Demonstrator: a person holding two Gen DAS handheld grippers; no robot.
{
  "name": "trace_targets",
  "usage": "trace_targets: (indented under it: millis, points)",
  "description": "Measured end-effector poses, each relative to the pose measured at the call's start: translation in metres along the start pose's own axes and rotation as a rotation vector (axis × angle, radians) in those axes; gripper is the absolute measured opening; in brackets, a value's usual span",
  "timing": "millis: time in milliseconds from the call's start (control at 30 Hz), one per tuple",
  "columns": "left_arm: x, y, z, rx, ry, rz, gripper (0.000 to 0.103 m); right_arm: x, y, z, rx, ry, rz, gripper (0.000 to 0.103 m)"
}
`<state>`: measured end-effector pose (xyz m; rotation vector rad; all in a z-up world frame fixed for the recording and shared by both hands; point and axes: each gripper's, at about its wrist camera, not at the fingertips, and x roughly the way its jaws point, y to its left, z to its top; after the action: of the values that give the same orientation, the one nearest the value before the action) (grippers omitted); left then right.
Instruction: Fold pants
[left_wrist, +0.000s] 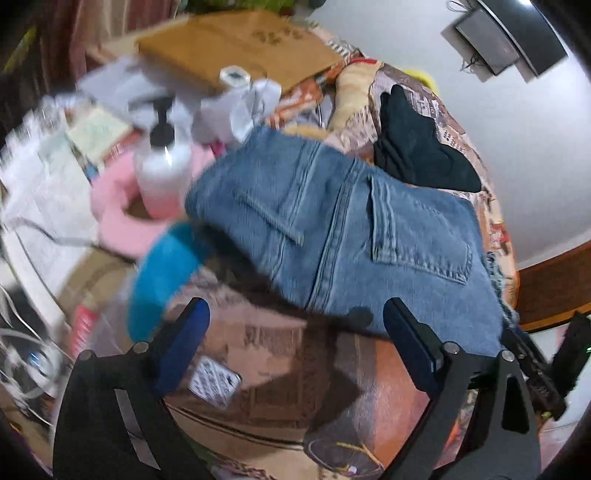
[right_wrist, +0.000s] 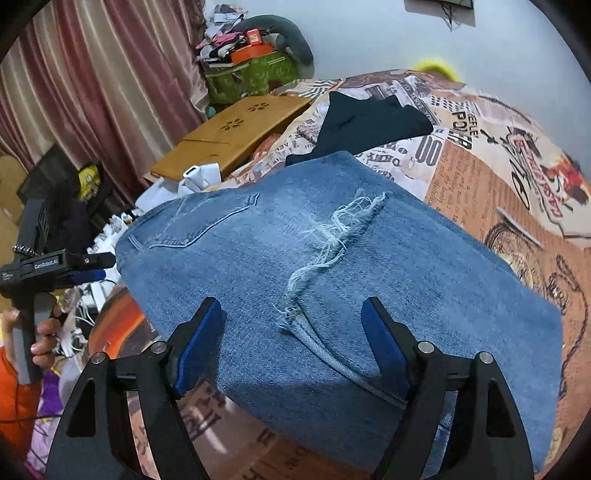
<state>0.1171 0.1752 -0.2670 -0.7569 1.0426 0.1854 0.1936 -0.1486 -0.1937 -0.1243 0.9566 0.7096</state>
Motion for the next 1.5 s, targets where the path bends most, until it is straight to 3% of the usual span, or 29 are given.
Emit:
trace_targets:
  millis: [267,500,600,667,700,767,833,867,1000,1133,1300,1500]
  points:
    - [0.028,0.009,0.003,-0.093,0.067,-0.150,0.094,0.002,0.000,0.001,-0.001,0.003,0.006,0.078]
    - [0.057,0.012,0.029,-0.136,0.078,-0.192,0.093,0.003,-0.001,0.001,0.001,-0.002,0.009,0.078]
    - [0.061,0.012,0.036,-0.140,0.062,-0.167,0.080,0.003,-0.001,0.002,0.006,-0.004,0.012,0.078]
    - [0.060,0.011,0.040,-0.118,0.051,-0.099,0.057,0.002,-0.001,0.002,0.013,-0.006,0.015,0.077]
    - [0.059,0.011,0.041,-0.109,0.050,-0.098,0.056,0.002,-0.001,0.001,0.016,-0.008,0.016,0.077]
    - [0.052,0.009,0.043,-0.093,0.028,-0.091,0.043,-0.001,-0.003,0.001,0.028,-0.013,0.021,0.077]
    - [0.038,0.000,0.046,-0.041,-0.012,-0.035,0.030,-0.005,-0.006,0.001,0.046,-0.024,0.015,0.075]
    - [0.032,-0.005,0.047,-0.019,-0.020,-0.016,0.029,-0.008,-0.009,0.001,0.056,-0.030,0.012,0.075]
    - [-0.006,-0.044,0.052,0.130,-0.120,0.064,0.027,-0.031,-0.030,0.001,0.112,-0.089,-0.007,0.075]
    - [-0.046,-0.096,0.057,0.271,-0.245,0.088,0.025,-0.064,-0.061,-0.004,0.154,-0.146,-0.073,0.075]
    - [-0.087,-0.175,0.060,0.427,-0.386,0.064,0.024,-0.093,-0.101,-0.019,0.161,-0.154,-0.238,0.076]
    - [-0.107,-0.283,0.035,0.618,-0.490,-0.016,0.024,-0.091,-0.150,-0.056,0.258,-0.080,-0.285,0.076]
